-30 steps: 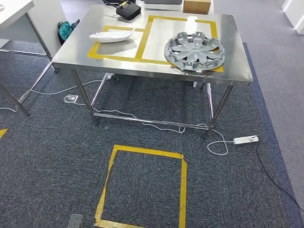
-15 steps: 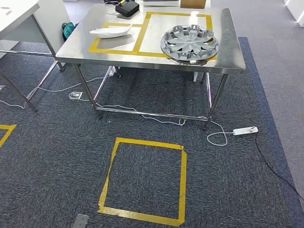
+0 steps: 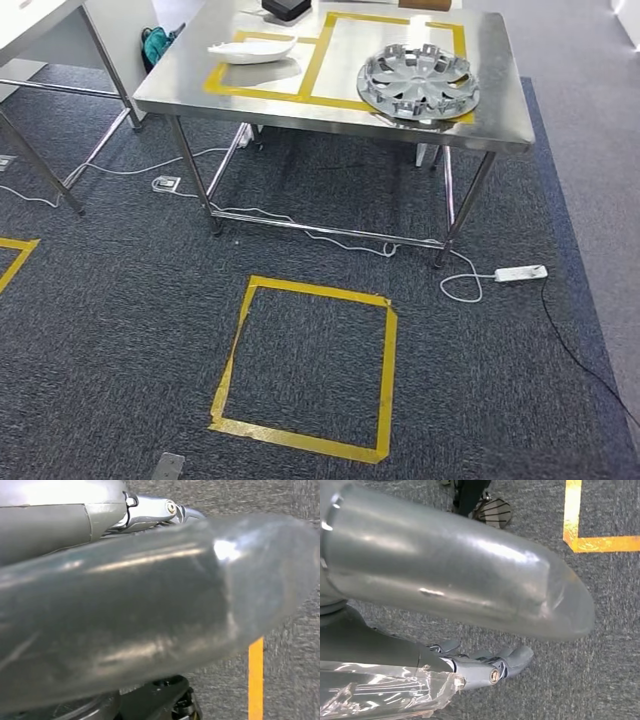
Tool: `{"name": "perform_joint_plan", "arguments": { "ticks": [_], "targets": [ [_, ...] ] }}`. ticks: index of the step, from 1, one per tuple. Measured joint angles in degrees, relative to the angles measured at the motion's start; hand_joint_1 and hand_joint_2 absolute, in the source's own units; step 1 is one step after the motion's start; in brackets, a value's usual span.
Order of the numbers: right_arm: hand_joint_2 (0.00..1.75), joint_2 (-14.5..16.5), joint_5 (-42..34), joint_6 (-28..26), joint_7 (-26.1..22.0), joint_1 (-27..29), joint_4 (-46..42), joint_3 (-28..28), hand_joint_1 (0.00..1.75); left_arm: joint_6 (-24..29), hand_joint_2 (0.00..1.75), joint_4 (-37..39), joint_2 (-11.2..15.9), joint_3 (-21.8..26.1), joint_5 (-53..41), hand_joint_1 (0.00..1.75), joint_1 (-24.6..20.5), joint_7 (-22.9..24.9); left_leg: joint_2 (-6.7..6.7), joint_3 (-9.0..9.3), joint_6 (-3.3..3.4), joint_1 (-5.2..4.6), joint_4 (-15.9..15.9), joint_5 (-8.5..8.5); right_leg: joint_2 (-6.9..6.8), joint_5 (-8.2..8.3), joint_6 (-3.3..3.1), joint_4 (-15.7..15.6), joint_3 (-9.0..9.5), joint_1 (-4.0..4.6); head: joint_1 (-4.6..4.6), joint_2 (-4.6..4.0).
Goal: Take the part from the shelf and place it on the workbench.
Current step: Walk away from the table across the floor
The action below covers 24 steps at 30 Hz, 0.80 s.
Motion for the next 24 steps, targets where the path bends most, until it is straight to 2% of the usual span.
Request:
{"name": "perform_joint_plan", "arguments": {
  "ticks": [2,3,4,5,6,8,9,10,13,14,16,18,19,20,21,23,24],
  "targets": [
    [0.0,0.0,0.0,0.0,0.0,0.0,0.0,0.0,0.0,0.0,0.0,0.0,-0.1,-0.1,0.0,0.0,0.0,-0.3,-0.04,-0.33,0.39,0.01,0.0,0.2,0.42,-3.76,0.47,7.7,-3.59,-0.15,0.31,0.0],
    [0.0,0.1,0.0,0.1,-0.1,0.1,0.0,0.0,0.0,-0.1,0.0,0.0,-0.1,-0.2,0.0,0.0,0.0,-0.4,-0.07,-0.49,0.47,-0.01,0.0,0.29,0.48,-5.0,0.6,11.2,-5.24,-0.21,0.32,0.0],
    [0.0,0.1,0.0,0.2,-0.1,0.1,0.0,0.0,0.0,0.0,0.0,0.0,-0.1,-0.2,0.0,0.0,0.0,-0.5,-0.13,-0.59,0.47,-0.01,0.1,0.37,0.5,-5.26,0.67,13.1,-6.12,-0.27,0.34,0.0],
    [0.0,0.1,0.0,0.4,-0.1,0.2,0.0,0.0,0.0,0.0,0.0,0.0,-0.1,-0.2,-0.1,0.0,0.1,-0.6,-0.25,-0.64,0.42,-0.01,0.1,0.45,0.51,-4.37,0.69,12.7,-5.87,-0.35,0.35,0.0],
    [0.0,0.1,0.0,0.5,-0.1,0.2,0.0,0.0,0.0,0.0,0.0,0.0,-0.1,-0.2,-0.2,0.0,0.1,-0.7,-0.41,-0.64,0.33,0.02,0.1,0.53,0.55,-2.53,0.66,9.9,-4.47,-0.45,0.35,0.0],
    [0.0,0.1,0.0,0.7,-0.1,0.2,0.0,0.0,0.0,0.0,0.0,0.0,-0.2,-0.2,-0.3,0.0,0.0,-0.7,-0.77,-0.69,-0.05,-0.04,0.3,0.66,1.21,1.07,0.65,1.5,-0.33,-0.68,0.36,0.0],
    [0.0,0.2,0.0,0.7,-0.1,0.2,0.0,0.0,0.0,0.0,0.0,0.0,-0.2,-0.2,-0.3,0.0,0.0,-0.7,-0.91,-0.83,-0.33,-0.13,0.4,0.76,1.62,1.95,0.55,-1.5,1.17,-0.75,0.32,0.0],
    [0.0,0.2,0.0,0.8,-0.1,0.1,0.0,0.0,0.0,0.0,0.0,0.0,-0.2,-0.2,-0.4,0.0,-0.1,-0.7,-1.02,-1.02,-0.66,-0.22,0.4,0.92,2.0,2.21,0.42,-3.0,1.92,-0.76,0.3,0.0],
    [0.0,0.3,0.0,0.8,-0.2,0.2,0.0,0.0,0.0,0.0,0.0,0.0,-0.2,-0.2,-0.4,0.0,0.1,-0.7,-1.18,-1.56,-1.66,-0.11,0.6,1.31,1.95,2.47,-0.55,-3.2,1.68,-0.64,0.28,0.0],
    [0.0,0.3,0.0,0.8,-0.2,0.2,0.0,0.0,0.0,0.0,0.0,0.0,-0.2,-0.2,-0.4,0.0,0.1,-0.7,-1.09,-1.95,-1.95,-0.05,1.3,0.7,1.79,2.69,-0.99,-3.2,1.54,-0.7,0.16,0.0],
    [0.0,0.4,0.1,0.9,-0.2,0.2,-0.1,0.0,0.0,0.1,0.0,0.0,-0.2,-0.2,-0.4,0.0,0.0,-0.7,-0.85,-4.22,-2.41,0.02,6.2,-2.52,1.36,3.07,-1.74,-3.4,1.26,-0.82,-0.12,0.0],
    [0.0,0.4,0.2,1.0,-0.2,0.2,-0.1,0.0,0.0,0.4,0.0,0.0,-0.2,-0.2,-0.4,0.0,0.0,-0.7,-0.75,-7.82,-2.68,0.04,14.1,-6.33,0.88,3.26,-2.09,-3.4,0.85,-0.71,-0.29,0.0],
    [0.0,0.4,0.3,1.1,-0.1,0.2,-0.1,0.0,0.0,0.5,0.0,0.0,-0.2,-0.1,-0.4,0.0,0.1,-0.7,-0.74,-8.92,-2.71,0.04,16.7,-7.07,0.66,3.33,-2.15,-3.4,0.69,-0.65,-0.29,0.0],
    [0.0,0.4,0.3,1.1,-0.1,0.2,-0.1,0.0,0.0,0.6,0.0,0.0,-0.2,-0.1,-0.4,0.0,0.2,-0.7,-0.73,-9.07,-2.65,0.03,17.3,-6.76,0.46,3.39,-2.16,-3.4,0.58,-0.6,-0.29,0.0],
    [0.0,0.4,0.4,1.1,-0.1,0.2,-0.1,0.0,0.0,0.7,0.0,0.0,-0.2,-0.1,-0.4,0.0,0.2,-0.7,-0.69,-8.0,-2.52,0.02,15.5,-5.38,0.29,3.45,-2.12,-3.4,0.54,-0.57,-0.29,0.0],
    [0.0,0.4,0.6,1.1,-0.1,0.1,-0.1,0.0,0.0,0.9,0.0,0.0,-0.2,-0.1,-0.4,0.0,0.2,-0.7,-0.02,-3.69,-2.11,-0.04,7.8,-1.78,0.0,3.52,-1.91,-3.3,0.56,-0.47,-0.29,0.0],
    [0.0,0.4,0.7,1.1,-0.1,0.0,-0.1,0.0,0.0,0.9,0.0,0.0,-0.1,-0.1,-0.4,0.0,0.1,-0.7,0.38,-1.76,-1.88,-0.12,4.1,-0.69,-0.11,3.5,-1.71,-3.2,0.47,-0.32,-0.3,0.0]
  ]
}}
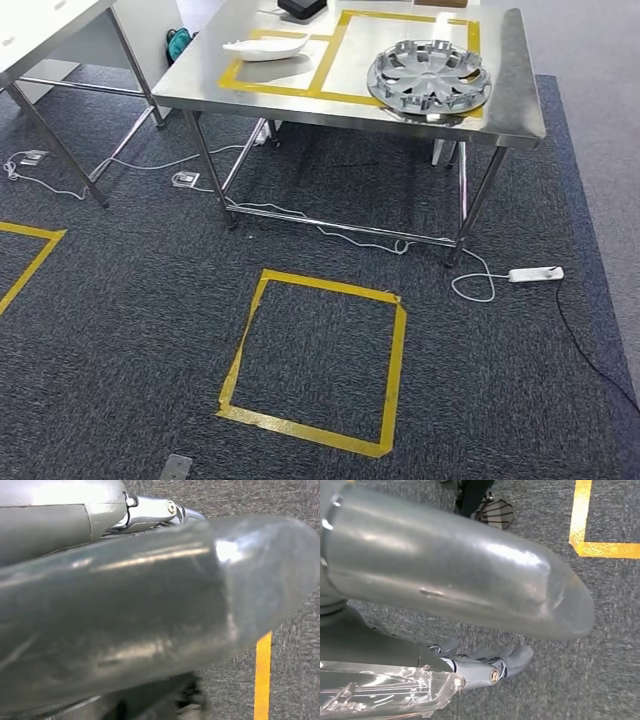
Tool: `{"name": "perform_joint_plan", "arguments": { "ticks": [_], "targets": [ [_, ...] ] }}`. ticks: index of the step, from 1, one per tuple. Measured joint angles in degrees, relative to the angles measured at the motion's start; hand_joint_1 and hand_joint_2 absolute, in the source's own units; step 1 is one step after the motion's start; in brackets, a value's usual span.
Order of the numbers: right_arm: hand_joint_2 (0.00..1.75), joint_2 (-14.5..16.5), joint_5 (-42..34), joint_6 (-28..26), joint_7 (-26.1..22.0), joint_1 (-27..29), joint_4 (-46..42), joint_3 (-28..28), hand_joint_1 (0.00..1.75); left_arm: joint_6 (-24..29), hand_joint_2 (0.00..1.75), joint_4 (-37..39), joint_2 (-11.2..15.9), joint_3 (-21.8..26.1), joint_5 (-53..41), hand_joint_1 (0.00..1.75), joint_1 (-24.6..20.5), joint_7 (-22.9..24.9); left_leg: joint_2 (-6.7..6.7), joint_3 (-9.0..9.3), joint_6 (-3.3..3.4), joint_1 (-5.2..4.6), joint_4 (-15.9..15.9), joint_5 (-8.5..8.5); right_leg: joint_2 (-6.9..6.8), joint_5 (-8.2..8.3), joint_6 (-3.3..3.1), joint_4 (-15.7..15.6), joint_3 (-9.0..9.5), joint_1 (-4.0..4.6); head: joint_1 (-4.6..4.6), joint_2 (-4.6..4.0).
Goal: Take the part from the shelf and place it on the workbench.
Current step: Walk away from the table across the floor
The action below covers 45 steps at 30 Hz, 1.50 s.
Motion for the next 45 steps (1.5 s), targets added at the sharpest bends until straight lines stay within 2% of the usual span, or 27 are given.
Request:
{"name": "perform_joint_plan", "arguments": {
  "ticks": [2,4,6,9,10,11,12,14,16,18,20,21,23,25,26,27,28,30,32,34,36,37,40,41,42,43,45],
  "targets": [
    [0.0,0.0,0.3,0.0,0.1,-0.1,0.0,0.1,0.0,0.1,0.0,0.0,0.0,0.0,0.1,0.0,-0.1,0.0,0.47,1.45,0.44,-0.18,-3.3,0.4,-0.31,0.02,0.53,0.2,-0.26,0.27,0.02,0.0],
    [0.0,0.0,0.5,0.2,0.1,-0.1,0.0,0.1,0.0,0.2,0.0,0.0,0.1,0.1,0.4,0.0,0.1,0.0,0.11,1.21,1.04,-0.16,-3.5,0.52,-0.59,0.04,1.1,0.2,-0.49,0.24,0.02,0.0],
    [0.0,0.0,0.6,0.3,0.0,-0.2,0.0,0.2,0.0,0.2,0.0,0.0,0.2,0.3,0.6,0.0,0.3,0.0,-0.17,1.13,1.68,0.07,-3.7,0.82,-0.25,-1.42,1.77,2.1,-1.43,0.13,0.29,0.0],
    [0.0,0.1,0.9,0.3,-0.1,-0.2,0.0,0.2,0.0,0.2,0.0,0.0,0.2,0.7,0.6,0.0,0.4,0.0,-0.56,0.92,2.22,0.22,-3.8,1.06,0.54,-6.83,2.57,12.7,-6.2,-0.1,0.7,0.0],
    [0.0,0.1,1.0,0.3,-0.1,-0.2,0.1,0.2,0.0,0.3,0.0,0.0,0.2,0.9,0.6,0.0,0.5,0.0,-0.72,0.87,2.24,0.22,-3.8,1.09,0.6,-7.81,2.71,15.8,-7.61,-0.17,0.69,0.0],
    [0.0,0.2,1.1,0.3,0.0,-0.1,0.1,0.2,0.0,0.4,0.0,0.0,0.2,1.1,0.6,0.0,0.5,0.0,-0.91,0.86,2.22,0.24,-3.8,1.12,0.62,-7.69,2.8,16.9,-8.1,-0.22,0.71,0.0],
    [0.0,0.2,1.1,0.3,0.0,-0.1,0.1,0.2,0.0,0.5,0.0,0.0,0.1,1.3,0.6,0.0,0.6,0.0,-1.16,0.89,2.15,0.27,-3.8,1.16,0.64,-6.51,2.82,15.7,-7.44,-0.27,0.7,0.0],
    [0.0,0.2,1.1,0.3,0.1,-0.1,0.1,0.2,0.0,0.6,0.0,0.0,0.1,1.5,0.6,0.0,0.7,0.0,-1.75,0.99,1.86,0.36,-3.8,1.28,1.25,-2.76,2.74,7.9,-3.43,-0.47,0.72,0.0],
    [0.0,0.2,1.1,0.3,0.1,-0.3,0.1,0.3,0.0,0.7,0.0,0.0,0.0,1.5,0.6,0.0,0.6,0.1,-2.27,0.93,1.26,0.3,-3.7,1.36,2.3,-0.85,2.38,1.3,-0.09,-0.55,0.66,0.0],
    [0.0,0.2,1.2,0.3,0.1,-0.4,0.2,0.3,0.0,0.7,0.0,0.0,0.0,1.6,0.6,0.0,0.7,0.1,-2.62,0.88,0.51,0.37,-3.9,1.57,2.61,-0.79,1.66,-0.3,0.58,-0.26,0.6,0.0],
    [0.0,0.2,1.2,0.3,0.1,-0.5,0.2,0.3,0.0,0.7,0.0,0.0,0.0,1.7,0.6,0.0,0.8,0.1,-2.63,0.93,-0.2,0.64,-4.0,1.53,2.14,-0.24,0.67,-0.9,0.98,-0.19,0.61,0.0],
    [0.0,0.2,1.2,0.3,0.1,-0.5,0.2,0.3,0.0,0.7,0.0,0.0,0.0,1.7,0.6,0.0,0.8,0.1,-2.4,0.48,-0.48,0.69,-3.0,0.63,1.86,0.14,0.17,-1.3,1.16,-0.26,0.55,0.0],
    [0.0,0.2,1.4,0.3,0.1,-0.5,0.2,0.5,0.0,0.7,0.0,0.0,0.0,1.8,0.6,0.0,0.7,0.2,-1.69,-2.14,-0.86,0.73,2.7,-3.13,1.15,0.79,-0.42,-1.7,1.09,-0.44,0.37,0.0],
    [0.0,0.2,1.5,0.3,0.1,-0.5,0.2,0.6,0.0,0.5,0.0,0.0,-0.1,1.8,0.5,0.0,0.7,0.3,-1.39,-5.42,-1.24,0.87,10.0,-6.69,0.39,1.13,-0.37,-1.7,0.54,-0.53,0.25,0.0],
    [0.0,0.2,1.6,0.3,0.2,-0.4,0.2,0.6,0.0,0.4,0.0,0.0,-0.1,1.9,0.5,0.0,0.8,0.4,-1.31,-6.04,-1.45,0.96,11.8,-7.04,0.0,1.25,-0.19,-1.7,0.29,-0.62,0.25,0.0],
    [0.0,0.2,1.6,0.3,0.2,-0.4,0.2,0.6,0.0,0.3,0.0,0.0,-0.1,1.9,0.4,0.0,0.9,0.4,-1.19,-5.57,-1.66,1.1,11.4,-6.33,-0.38,1.36,0.04,-1.7,0.07,-0.78,0.24,0.0],
    [0.0,0.2,1.6,0.3,0.3,-0.4,0.2,0.6,0.0,0.2,0.0,0.0,-0.1,1.9,0.4,0.0,0.9,0.4,-0.9,-3.94,-1.93,1.3,8.8,-4.81,-0.75,1.43,0.35,-1.6,-0.14,-1.02,0.24,0.0],
    [0.0,0.1,1.6,0.1,0.4,-0.4,0.2,0.6,0.0,0.1,0.0,0.0,-0.2,1.9,0.3,0.0,0.7,0.4,0.59,0.62,-2.58,1.85,1.0,-1.94,-1.37,1.26,1.31,-0.8,-0.62,-1.29,0.03,0.0],
    [0.0,-0.1,1.7,0.0,0.5,-0.4,0.2,0.6,0.0,0.1,0.0,0.0,-0.5,1.9,0.2,0.0,0.4,0.4,1.47,2.73,-2.12,1.96,-3.0,-1.1,-1.88,0.76,2.3,-0.2,-1.02,-1.29,0.26,0.0],
    [0.0,-0.1,1.7,-0.1,0.5,-0.4,0.2,0.7,0.0,0.0,0.0,0.0,-0.5,1.9,0.0,0.0,0.4,0.5,0.9,2.38,-0.73,1.58,-3.1,-1.03,-2.37,0.63,2.98,-0.4,-0.78,-1.52,0.71,0.0],
    [0.0,-0.1,1.7,-0.2,0.6,-0.4,0.2,0.7,0.0,0.0,0.0,0.0,-0.5,1.9,-0.5,0.0,0.6,0.7,0.4,2.2,0.3,1.45,-3.1,-0.67,-1.83,-0.18,3.53,0.5,-0.96,-1.83,0.79,0.0],
    [0.0,-0.1,1.8,-0.2,0.7,-0.3,0.2,0.7,0.0,0.0,0.0,0.0,-0.6,1.9,-0.7,0.0,0.7,0.8,0.13,2.08,0.71,1.44,-3.1,-0.45,-1.16,-1.54,3.66,2.6,-1.85,-1.85,0.85,0.0],
    [0.0,-0.1,2.1,-0.3,1.0,-0.2,0.3,0.8,0.0,0.1,0.0,0.0,-0.6,1.9,-1.2,0.0,0.7,1.0,-0.89,1.7,1.3,1.14,-3.1,-0.2,0.5,-7.09,3.47,14.2,-7.27,-1.57,0.95,0.0],
    [0.0,-0.1,2.2,-0.3,1.1,-0.1,0.3,0.9,0.0,0.1,0.0,0.0,-0.6,1.9,-1.3,0.0,0.7,1.1,-1.31,1.66,1.37,1.0,-3.1,-0.2,0.62,-7.61,3.29,16.6,-8.49,-1.48,0.94,0.0],
    [0.0,-0.1,2.2,-0.3,1.1,-0.1,0.3,1.0,0.0,0.1,0.0,0.0,-0.6,1.9,-1.4,0.0,0.7,1.1,-1.81,1.69,1.4,0.87,-3.1,-0.22,0.69,-6.95,3.03,16.7,-8.65,-1.37,0.94,0.0],
    [0.0,-0.2,2.2,-0.3,1.2,-0.1,0.3,1.0,0.0,0.1,0.0,0.0,-0.7,1.9,-1.5,0.0,0.7,1.2,-2.37,1.76,1.41,0.78,-3.1,-0.24,0.87,-5.27,2.69,14.4,-7.67,-1.25,0.94,0.0],
    [0.0,-0.2,2.2,-0.4,1.2,-0.1,0.3,1.1,0.0,0.0,0.0,0.0,-0.8,1.9,-1.6,0.0,0.6,1.2,-3.53,1.86,1.3,0.62,-3.1,-0.3,2.48,-1.35,1.93,6.3,-3.88,-1.09,0.95,0.0]
  ]
}}
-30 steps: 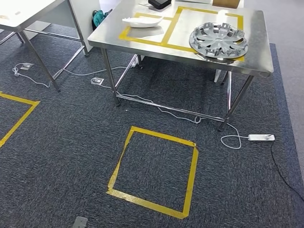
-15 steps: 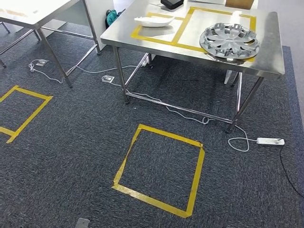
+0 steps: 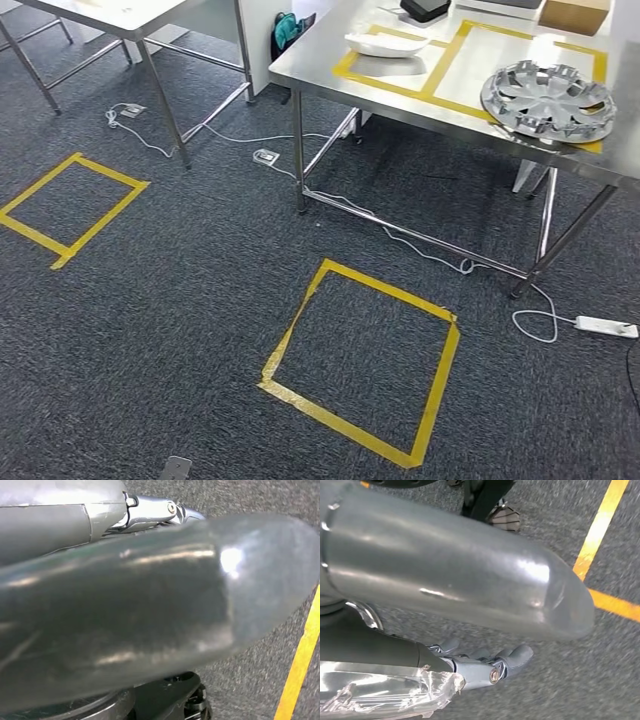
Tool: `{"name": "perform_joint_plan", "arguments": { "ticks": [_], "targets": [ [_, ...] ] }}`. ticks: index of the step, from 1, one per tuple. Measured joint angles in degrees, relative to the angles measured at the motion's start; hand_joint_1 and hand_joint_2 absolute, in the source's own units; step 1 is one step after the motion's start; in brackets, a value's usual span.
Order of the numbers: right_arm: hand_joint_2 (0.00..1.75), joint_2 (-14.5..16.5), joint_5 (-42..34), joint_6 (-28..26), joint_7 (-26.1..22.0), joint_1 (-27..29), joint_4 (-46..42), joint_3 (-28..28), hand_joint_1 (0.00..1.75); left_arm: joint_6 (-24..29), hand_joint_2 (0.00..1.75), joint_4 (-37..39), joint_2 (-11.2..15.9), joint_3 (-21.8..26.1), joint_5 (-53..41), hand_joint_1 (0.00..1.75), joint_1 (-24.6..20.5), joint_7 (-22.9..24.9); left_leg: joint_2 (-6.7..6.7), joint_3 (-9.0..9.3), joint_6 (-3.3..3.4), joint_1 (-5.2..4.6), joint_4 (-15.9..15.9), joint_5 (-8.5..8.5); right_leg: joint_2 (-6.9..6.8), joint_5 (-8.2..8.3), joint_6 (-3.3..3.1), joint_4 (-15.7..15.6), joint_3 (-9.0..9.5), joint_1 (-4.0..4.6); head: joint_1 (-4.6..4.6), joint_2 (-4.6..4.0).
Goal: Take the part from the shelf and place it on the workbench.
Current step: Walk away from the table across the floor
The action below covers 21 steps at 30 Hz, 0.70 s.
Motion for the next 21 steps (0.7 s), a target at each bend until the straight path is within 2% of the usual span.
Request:
{"name": "perform_joint_plan", "arguments": {
  "ticks": [1,2,3,5,6,7,9,10,11,12,13,14,16,18,21],
  "targets": [
    [0.0,0.0,0.0,0.0,0.0,0.0,0.0,0.0,0.0,0.0,0.0,0.0,0.0,0.0,-0.1,0.0,-0.1,0.0,-0.54,-0.05,-0.17,-0.07,0.1,-0.03,0.79,1.16,-0.18,-3.3,1.64,0.04,-0.01,0.0],
    [0.0,0.0,0.0,0.0,0.0,-0.1,0.0,0.0,0.0,0.0,0.0,0.0,-0.1,0.0,-0.1,0.0,-0.1,0.0,-0.95,-0.19,-0.42,-0.06,0.1,-0.01,1.37,1.61,-0.25,-5.1,2.57,0.11,-0.04,0.0],
    [0.0,0.0,0.0,0.0,0.0,-0.1,0.0,0.0,0.0,0.0,0.0,0.0,-0.1,0.0,-0.1,0.0,-0.1,0.0,-1.3,-0.36,-0.78,-0.01,0.1,0.05,1.5,1.52,-0.25,-5.6,2.83,0.22,-0.05,0.0],
    [0.0,0.0,0.0,0.0,-0.1,-0.1,0.0,0.0,0.0,0.0,0.0,0.0,-0.2,0.0,-0.2,0.0,0.0,0.0,-1.54,-0.59,-1.54,0.25,0.0,0.17,0.69,1.79,-0.58,-5.7,2.87,0.33,-0.08,0.0],
    [0.0,0.0,0.0,-0.1,-0.1,-0.1,0.0,0.1,0.0,0.0,0.0,0.0,-0.2,0.0,-0.2,0.0,0.0,0.0,-0.85,-0.84,-1.87,0.25,0.4,-0.19,0.29,1.93,-0.93,-6.0,2.94,0.3,-0.14,0.0],
    [0.0,0.0,-0.1,-0.1,-0.1,-0.1,0.0,0.0,0.0,0.0,0.0,0.0,-0.2,0.0,-0.2,0.0,0.0,0.0,0.11,-1.56,-2.1,0.2,1.8,-1.16,-0.21,2.07,-1.29,-6.3,3.03,0.26,-0.27,0.0],
    [0.0,0.0,-0.1,-0.1,-0.2,-0.1,0.0,0.0,0.0,0.0,0.0,0.0,-0.2,0.0,-0.3,0.0,-0.2,0.0,1.98,-4.65,-2.37,0.1,7.9,-4.52,-1.33,2.11,-1.8,-6.5,3.07,0.39,-0.49,0.0],
    [0.0,0.0,-0.1,0.0,-0.2,-0.1,0.0,0.0,0.0,0.0,0.0,0.0,-0.2,0.0,-0.3,0.0,-0.3,0.0,2.22,-6.56,-2.47,0.1,11.7,-6.13,-1.94,2.07,-1.95,-6.5,3.03,0.5,-0.54,0.0],
    [0.0,0.0,-0.1,0.0,-0.2,0.0,0.0,0.0,0.0,0.0,0.0,0.0,-0.2,0.0,-0.4,0.0,-0.3,0.0,2.27,-7.98,-2.54,0.11,14.5,-6.99,-2.5,2.03,-2.03,-6.5,3.02,0.6,-0.53,0.0],
    [0.0,0.0,-0.1,0.0,-0.2,0.0,0.0,0.0,0.0,0.0,0.0,0.0,-0.2,0.0,-0.4,0.0,-0.2,0.0,2.3,-8.58,-2.57,0.1,15.6,-6.84,-3.03,2.0,-2.07,-6.5,3.01,0.65,-0.52,0.0],
    [0.0,0.0,-0.1,0.0,-0.2,0.0,0.0,0.0,0.0,0.0,0.0,0.0,-0.1,0.0,-0.4,0.0,-0.1,0.0,2.39,-8.12,-2.56,0.1,14.6,-5.66,-3.51,1.97,-2.05,-6.4,3.02,0.68,-0.54,0.0],
    [0.0,0.0,-0.1,0.0,-0.2,-0.1,0.0,0.0,0.0,0.0,0.0,0.0,-0.1,0.0,-0.4,0.0,0.0,0.0,2.62,-6.79,-2.51,0.1,11.9,-3.88,-3.95,1.94,-2.0,-6.4,3.07,0.68,-0.53,0.0],
    [0.0,0.0,-0.1,0.0,-0.2,-0.1,0.0,0.0,0.0,0.0,0.0,0.0,-0.1,0.0,-0.5,0.0,-0.1,0.0,4.33,-2.93,-2.26,-0.03,4.4,-0.58,-4.73,1.72,-1.63,-6.2,3.14,0.86,-0.56,0.0],
    [0.0,0.0,-0.1,0.0,-0.3,-0.1,0.0,0.1,0.0,0.0,0.0,0.0,-0.2,0.0,-0.5,0.0,-0.3,0.0,5.5,-1.01,-1.71,-0.26,0.3,0.46,-5.34,1.53,-1.08,-6.0,3.19,1.17,-0.46,0.0],
    [0.0,0.0,-0.1,0.1,-0.4,-0.2,0.0,0.1,0.0,0.0,0.0,0.0,-0.2,0.0,-0.7,0.0,-0.1,0.0,4.5,-1.21,-0.67,-0.44,0.0,0.58,-6.04,1.44,-0.25,-6.1,3.37,1.05,-0.37,0.0]
  ]
}}
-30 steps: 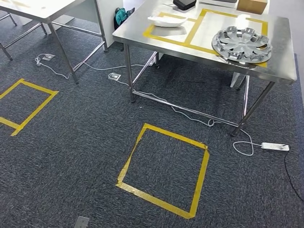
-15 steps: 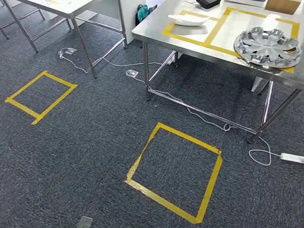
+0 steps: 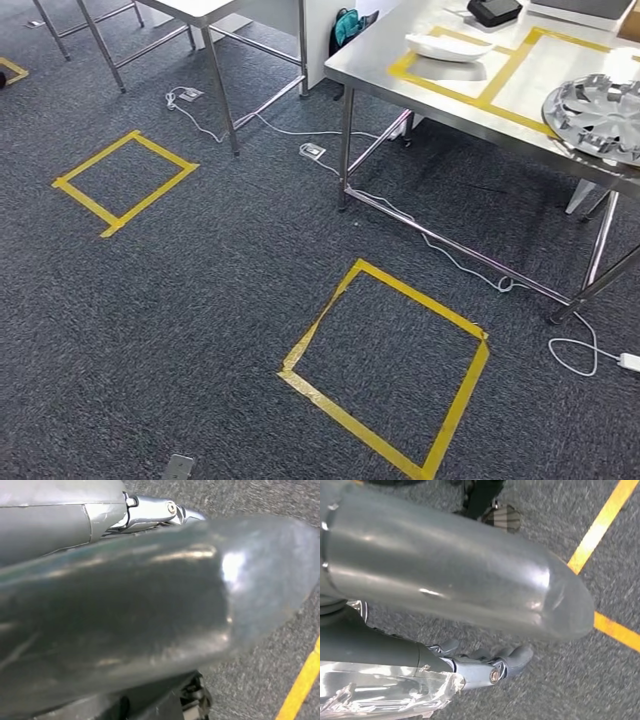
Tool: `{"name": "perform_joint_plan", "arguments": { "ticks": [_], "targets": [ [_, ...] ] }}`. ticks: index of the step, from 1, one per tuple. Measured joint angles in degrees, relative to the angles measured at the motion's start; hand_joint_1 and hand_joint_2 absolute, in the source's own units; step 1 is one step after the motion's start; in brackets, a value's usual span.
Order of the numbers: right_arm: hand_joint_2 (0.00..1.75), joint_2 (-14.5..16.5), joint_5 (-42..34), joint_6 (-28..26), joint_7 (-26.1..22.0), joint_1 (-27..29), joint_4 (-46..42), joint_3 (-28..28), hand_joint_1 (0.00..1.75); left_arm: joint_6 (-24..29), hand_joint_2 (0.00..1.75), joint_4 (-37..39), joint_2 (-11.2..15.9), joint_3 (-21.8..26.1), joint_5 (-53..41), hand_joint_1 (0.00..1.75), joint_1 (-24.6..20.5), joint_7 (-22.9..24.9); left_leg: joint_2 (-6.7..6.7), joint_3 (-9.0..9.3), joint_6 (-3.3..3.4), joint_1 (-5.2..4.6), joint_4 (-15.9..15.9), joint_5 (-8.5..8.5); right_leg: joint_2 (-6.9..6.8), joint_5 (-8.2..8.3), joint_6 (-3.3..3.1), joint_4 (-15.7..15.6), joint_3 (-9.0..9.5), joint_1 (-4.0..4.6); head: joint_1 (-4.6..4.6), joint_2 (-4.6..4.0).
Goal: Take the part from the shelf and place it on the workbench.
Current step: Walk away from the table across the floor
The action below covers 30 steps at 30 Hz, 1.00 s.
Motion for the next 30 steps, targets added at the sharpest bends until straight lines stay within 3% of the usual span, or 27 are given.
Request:
{"name": "perform_joint_plan", "arguments": {
  "ticks": [2,5,6,7,8,10,12,13,15,17,19,20,22,23,24,26,28,30],
  "targets": [
    [0.0,0.0,0.0,0.0,-0.1,0.0,0.0,0.0,0.0,0.0,0.0,0.0,0.0,0.0,0.0,0.0,0.1,0.0,-0.78,-0.02,0.63,0.26,-0.1,0.24,1.35,-1.89,0.65,2.4,-1.01,-0.2,0.16,0.0],
    [0.0,0.0,0.0,0.0,-0.1,0.1,0.0,0.0,0.0,0.0,0.0,0.0,-0.1,0.0,-0.1,0.0,0.0,0.0,-2.02,-0.17,1.08,0.39,-0.2,0.36,3.9,-7.45,1.13,13.4,-5.85,-0.37,0.44,0.0],
    [0.0,0.0,0.0,0.0,-0.1,0.1,0.0,0.0,0.0,0.0,0.0,0.0,-0.1,0.0,-0.1,0.0,0.0,0.0,-2.5,-0.19,1.09,0.38,-0.2,0.37,4.12,-8.23,1.15,16.1,-7.09,-0.38,0.45,0.0],
    [0.0,0.0,0.0,0.0,-0.1,0.2,0.0,0.0,0.0,0.0,0.0,0.0,-0.1,0.0,-0.1,0.0,0.0,0.0,-3.01,-0.18,1.07,0.39,-0.1,0.38,4.22,-7.88,1.14,16.7,-7.37,-0.4,0.46,0.0],
    [0.0,0.0,0.0,0.0,-0.1,0.2,0.0,0.0,0.0,0.0,0.0,0.0,-0.1,0.0,-0.1,0.0,0.1,0.0,-3.58,-0.13,1.0,0.44,-0.1,0.4,4.33,-6.4,1.1,14.8,-6.47,-0.45,0.44,0.0],
    [0.0,0.0,0.0,0.0,-0.1,0.2,0.0,0.0,0.0,0.0,0.0,0.0,-0.1,0.1,-0.1,0.0,0.0,0.0,-4.74,-0.03,0.59,0.57,-0.1,0.42,5.82,-2.59,1.18,6.9,-2.53,-0.77,0.46,0.0],
    [0.0,0.1,0.0,0.0,-0.1,0.2,0.0,0.0,0.0,0.0,0.0,0.0,-0.1,0.1,-0.1,0.0,-0.1,0.0,-5.68,-0.23,-0.12,0.59,0.1,0.49,7.82,-1.13,1.11,1.3,0.29,-1.05,0.45,0.0],
    [0.0,0.1,0.0,0.0,-0.1,0.2,0.0,0.0,0.0,0.0,0.0,0.0,-0.1,0.1,-0.1,0.0,-0.1,0.0,-6.08,-0.42,-0.52,0.62,0.1,0.63,8.32,-1.34,0.9,0.6,0.67,-1.02,0.44,0.0],
    [0.0,0.1,0.0,0.0,-0.1,0.1,0.0,0.0,0.0,0.0,0.0,0.0,-0.1,0.1,-0.1,0.0,0.0,0.0,-6.57,-0.75,-1.27,0.84,-0.1,0.93,7.6,-1.17,0.09,0.6,0.77,-0.86,0.44,0.0],
    [0.0,0.1,0.0,0.0,-0.1,0.1,0.0,0.0,0.0,0.0,0.0,0.0,-0.1,0.1,-0.1,0.0,0.1,0.0,-4.98,-1.77,-1.76,0.8,1.7,-0.28,6.54,-0.88,-0.84,0.4,0.74,-0.83,0.18,0.0],
    [0.0,0.1,0.0,0.0,-0.1,0.2,0.0,0.0,0.0,0.0,0.0,0.0,-0.1,0.1,-0.1,0.0,-0.1,0.0,-2.75,-4.85,-1.93,0.61,8.0,-3.7,5.22,-0.8,-1.51,0.2,0.73,-0.63,-0.12,0.0],
    [0.0,0.1,0.0,0.0,-0.1,0.3,0.0,0.0,0.0,0.0,0.0,0.0,-0.1,0.1,-0.1,0.0,-0.2,0.0,-2.35,-6.83,-1.96,0.58,12.1,-5.44,4.53,-0.85,-1.69,0.2,0.68,-0.45,-0.17,0.0],
    [0.0,0.1,0.0,0.0,-0.1,0.3,0.0,0.0,0.0,0.0,0.0,0.0,-0.1,0.1,-0.1,0.0,-0.1,0.0,-2.14,-9.03,-1.82,0.48,16.7,-6.48,3.26,-0.94,-1.85,0.2,0.67,-0.15,-0.16,0.0],
    [0.0,0.1,0.0,0.0,-0.1,0.3,0.0,0.0,0.0,0.0,0.0,0.0,-0.1,0.1,-0.1,0.0,-0.1,0.0,-2.07,-8.54,-1.6,0.36,15.8,-5.39,2.72,-0.97,-1.9,0.2,0.71,-0.05,-0.17,0.0],
    [0.0,0.1,0.0,0.0,-0.1,0.2,0.0,0.0,0.0,0.0,0.0,0.0,-0.1,0.1,-0.1,0.0,0.0,0.0,-1.78,-7.01,-1.28,0.18,12.9,-3.57,2.23,-1.0,-1.9,0.2,0.8,0.03,-0.17,0.0],
    [0.0,0.1,-0.1,0.1,-0.2,0.1,0.0,0.0,0.0,0.0,0.0,0.0,-0.1,0.1,-0.1,0.0,-0.1,0.0,0.06,-2.8,-0.44,-0.46,4.9,-0.26,1.36,-1.2,-1.73,0.3,0.96,0.27,-0.21,0.0],
    [0.0,0.1,-0.1,0.2,-0.2,0.1,0.0,0.0,0.0,0.1,0.0,0.0,-0.1,0.1,-0.2,0.0,-0.3,0.0,1.36,-0.73,0.11,-0.94,0.6,0.66,0.53,-1.39,-1.33,0.4,1.01,0.58,-0.2,0.0],
    [0.0,0.1,-0.1,0.2,-0.2,0.0,0.0,0.0,0.0,0.1,0.0,0.0,-0.1,0.1,-0.2,0.0,-0.2,0.0,0.69,-0.74,0.5,-0.95,0.1,0.72,-0.32,-1.44,-0.84,0.2,1.14,0.68,-0.15,0.0]
  ]
}}
